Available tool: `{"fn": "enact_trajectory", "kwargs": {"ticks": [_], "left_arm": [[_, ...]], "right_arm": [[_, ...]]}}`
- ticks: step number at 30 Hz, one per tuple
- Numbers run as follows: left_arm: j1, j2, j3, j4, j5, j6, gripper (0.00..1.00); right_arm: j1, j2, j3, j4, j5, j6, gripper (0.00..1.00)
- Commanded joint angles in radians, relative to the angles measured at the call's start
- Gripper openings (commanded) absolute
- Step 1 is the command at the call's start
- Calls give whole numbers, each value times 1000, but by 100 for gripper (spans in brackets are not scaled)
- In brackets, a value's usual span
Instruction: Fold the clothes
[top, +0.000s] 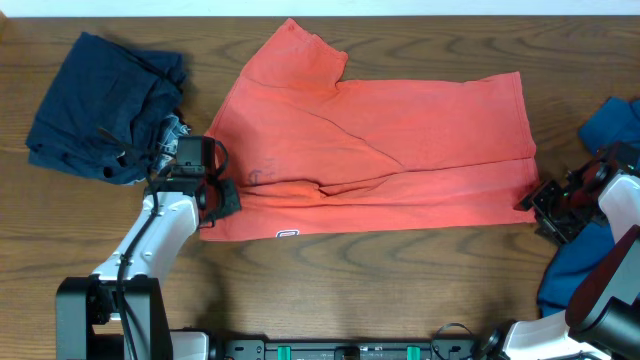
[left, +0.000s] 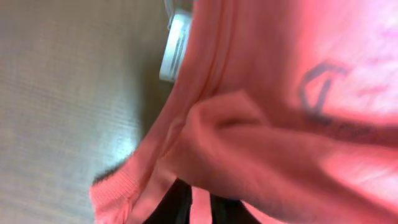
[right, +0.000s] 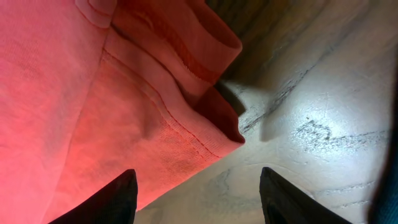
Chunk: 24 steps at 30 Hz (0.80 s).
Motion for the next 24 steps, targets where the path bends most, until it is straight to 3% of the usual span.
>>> {"fn": "enact_trajectory", "kwargs": {"ticks": [1,4,7,10,14,17,19,24], "left_arm": [[3,6,2,84,5,32,12],[4,6,8,186,5,34,12],[4,3,46,183,25,32,13],[4,-6,119,40,110,32,22],[0,-30,180,-146,285,55,22],[-31,-35,178,-211,335,95,19],[-71,-27,163,-227,335,128,9],[-177,29,102,-147,327,179,6]], "right_arm": [[-8,5,-5,7,-11,16,61],[-8,5,-5,17,-12,38,61],[-8,5,-5,18,-29,37,61],[-8,5,-5,18,-34,29,62],[-8,5,-5,18,-35,18,64],[-8,5,-5,22,-37,18,64],[-8,5,-5,22,-37,18,64],[-8,5,-5,22,-37,18,65]]}}
